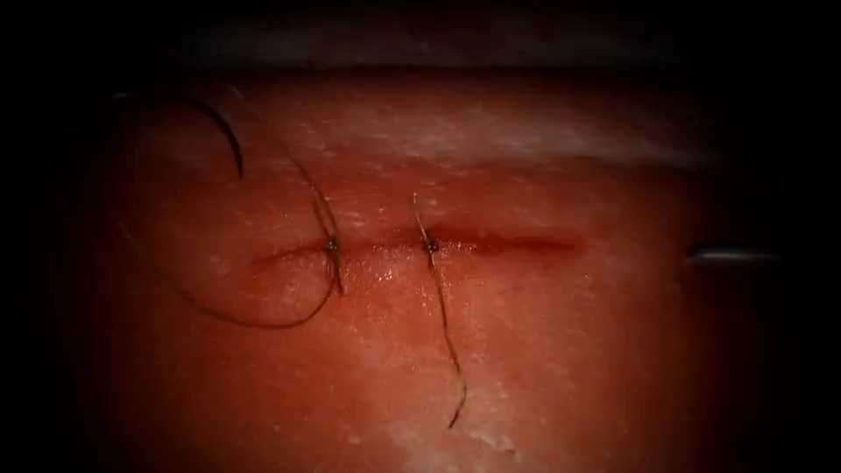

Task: Wound Closure

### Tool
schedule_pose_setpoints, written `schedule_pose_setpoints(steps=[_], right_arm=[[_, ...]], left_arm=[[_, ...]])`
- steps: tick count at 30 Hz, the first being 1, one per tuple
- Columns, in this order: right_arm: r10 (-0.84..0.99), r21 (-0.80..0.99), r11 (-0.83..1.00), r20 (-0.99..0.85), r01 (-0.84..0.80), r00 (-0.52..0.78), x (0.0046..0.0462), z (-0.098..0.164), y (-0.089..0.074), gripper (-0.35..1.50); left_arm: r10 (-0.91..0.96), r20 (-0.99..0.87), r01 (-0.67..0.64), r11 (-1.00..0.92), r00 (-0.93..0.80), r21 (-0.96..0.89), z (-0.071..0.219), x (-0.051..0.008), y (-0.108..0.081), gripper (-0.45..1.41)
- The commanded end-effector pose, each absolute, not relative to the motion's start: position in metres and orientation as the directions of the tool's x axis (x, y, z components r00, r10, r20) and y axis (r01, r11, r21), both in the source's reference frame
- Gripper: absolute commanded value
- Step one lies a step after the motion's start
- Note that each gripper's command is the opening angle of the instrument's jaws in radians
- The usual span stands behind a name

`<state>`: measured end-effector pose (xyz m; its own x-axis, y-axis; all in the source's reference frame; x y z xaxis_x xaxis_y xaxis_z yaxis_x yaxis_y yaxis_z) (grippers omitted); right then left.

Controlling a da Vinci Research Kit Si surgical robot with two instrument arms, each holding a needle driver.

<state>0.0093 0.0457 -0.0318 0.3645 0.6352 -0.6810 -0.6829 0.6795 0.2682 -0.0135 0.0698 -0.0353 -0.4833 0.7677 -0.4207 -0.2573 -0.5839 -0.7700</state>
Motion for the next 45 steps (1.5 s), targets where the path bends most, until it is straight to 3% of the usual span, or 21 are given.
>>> schedule_pose_setpoints(steps=[1,12,18,23,29,41,45], right_arm=[[0.633,0.281,0.687,-0.684,-0.670,0.362,0.0104,-0.031,0.046,1.38],[0.629,0.297,0.698,-0.689,-0.651,0.360,0.0110,-0.031,0.046,1.38],[0.625,0.292,0.700,-0.692,-0.652,0.361,0.0120,-0.031,0.045,1.40],[0.625,0.303,0.704,-0.693,-0.642,0.359,0.0123,-0.031,0.045,1.40],[0.624,0.326,0.717,-0.695,-0.616,0.358,0.0123,-0.031,0.045,1.40],[0.624,0.326,0.718,-0.693,-0.615,0.361,0.0123,-0.031,0.045,1.40],[0.624,0.327,0.718,-0.693,-0.614,0.361,0.0123,-0.031,0.045,1.40]], left_arm=[[0.755,-0.415,-0.250,-0.590,-0.508,-0.768,-0.036,-0.0137,0.070,0.78],[0.663,-0.443,-0.165,-0.648,-0.603,-0.744,-0.043,-0.0143,0.064,0.78],[0.568,-0.529,-0.185,-0.772,-0.630,-0.608,-0.049,-0.0200,0.062,0.78],[0.572,-0.612,-0.111,-0.774,-0.546,-0.624,-0.050,-0.0271,0.061,0.75],[0.550,-0.628,-0.119,-0.796,-0.550,-0.593,-0.048,-0.0345,0.058,0.74],[0.512,-0.558,-0.200,-0.828,-0.653,-0.524,-0.039,-0.0407,0.053,0.71],[0.379,-0.594,-0.121,-0.896,-0.709,-0.426,-0.033,-0.0407,0.053,0.68]])
